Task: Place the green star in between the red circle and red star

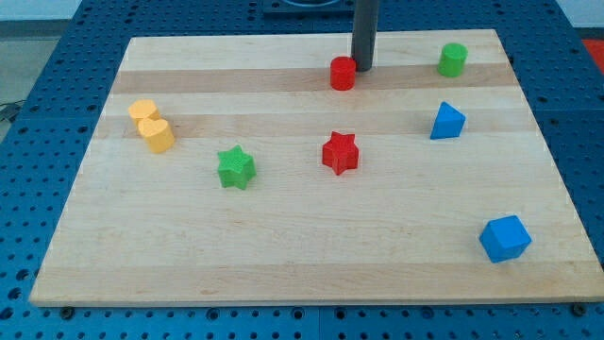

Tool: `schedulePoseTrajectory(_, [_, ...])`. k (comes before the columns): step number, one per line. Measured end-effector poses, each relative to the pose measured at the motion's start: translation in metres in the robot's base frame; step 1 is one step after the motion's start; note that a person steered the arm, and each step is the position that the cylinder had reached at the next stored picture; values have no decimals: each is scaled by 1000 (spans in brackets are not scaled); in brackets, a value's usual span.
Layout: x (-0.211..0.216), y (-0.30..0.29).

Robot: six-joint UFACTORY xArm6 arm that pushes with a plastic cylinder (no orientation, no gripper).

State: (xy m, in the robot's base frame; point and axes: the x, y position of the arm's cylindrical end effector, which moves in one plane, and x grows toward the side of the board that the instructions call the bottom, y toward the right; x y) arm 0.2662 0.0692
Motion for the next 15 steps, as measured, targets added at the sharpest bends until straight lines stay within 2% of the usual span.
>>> schedulePoseTrajectory(1, [-16, -59])
schedulePoseTrajectory(2, [-14, -95])
schedulePoseTrajectory(3, [48, -144])
schedulePoseTrajectory(4, [157, -177])
schedulePoseTrajectory(5, [191, -189])
schedulePoseTrajectory(6, [185, -189])
schedulePoseTrajectory(7, [210, -196])
schedulePoseTrajectory(10, [322, -208])
schedulePoseTrajectory(11, [327, -194])
schedulePoseTrajectory(12, [240, -182])
schedulePoseTrajectory(13, [225, -181])
schedulePoseTrajectory(14, [186, -170])
schedulePoseTrajectory(15, [207, -165])
